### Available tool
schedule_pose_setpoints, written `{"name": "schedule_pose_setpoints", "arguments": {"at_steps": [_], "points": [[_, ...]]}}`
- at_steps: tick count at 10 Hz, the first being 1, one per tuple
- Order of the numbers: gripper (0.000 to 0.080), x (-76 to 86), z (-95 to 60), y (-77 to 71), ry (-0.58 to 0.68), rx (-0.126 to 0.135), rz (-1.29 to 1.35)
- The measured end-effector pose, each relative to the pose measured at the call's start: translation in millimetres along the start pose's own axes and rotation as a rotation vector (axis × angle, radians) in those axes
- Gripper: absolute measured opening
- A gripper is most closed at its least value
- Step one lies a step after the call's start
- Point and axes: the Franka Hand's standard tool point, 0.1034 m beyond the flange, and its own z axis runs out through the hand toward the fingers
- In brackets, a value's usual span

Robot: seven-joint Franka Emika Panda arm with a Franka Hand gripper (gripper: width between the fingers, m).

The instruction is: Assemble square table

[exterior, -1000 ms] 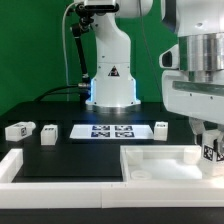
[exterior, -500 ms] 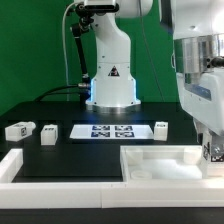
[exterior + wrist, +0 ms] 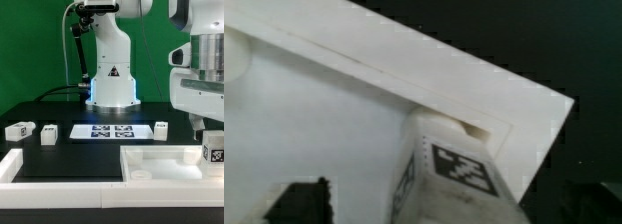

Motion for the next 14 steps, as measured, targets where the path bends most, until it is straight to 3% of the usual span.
{"name": "schedule_pose_setpoints", "arguments": {"at_steps": [2, 4, 6, 7, 8, 10, 14], "points": [[0.0649, -0.6, -1.0, -2.0, 0.016, -0.005, -0.276], [0.0649, -2.1, 0.0, -6.7, 0.039, 0.015, -0.538], [0.0649, -3.6, 1.1, -5.6, 0.039, 0.014, -0.61], [0.0527, -3.6, 1.3, -5.6, 0.039, 0.014, -0.601], [0.0527, -3.3, 1.5, -5.0, 0.039, 0.013, -0.59], [0.0294, -2.2, 2.5, -3.3, 0.036, 0.011, -0.499], [0.0294, -3.7, 3.9, -2.4, 0.01, 0.013, -0.029]]}}
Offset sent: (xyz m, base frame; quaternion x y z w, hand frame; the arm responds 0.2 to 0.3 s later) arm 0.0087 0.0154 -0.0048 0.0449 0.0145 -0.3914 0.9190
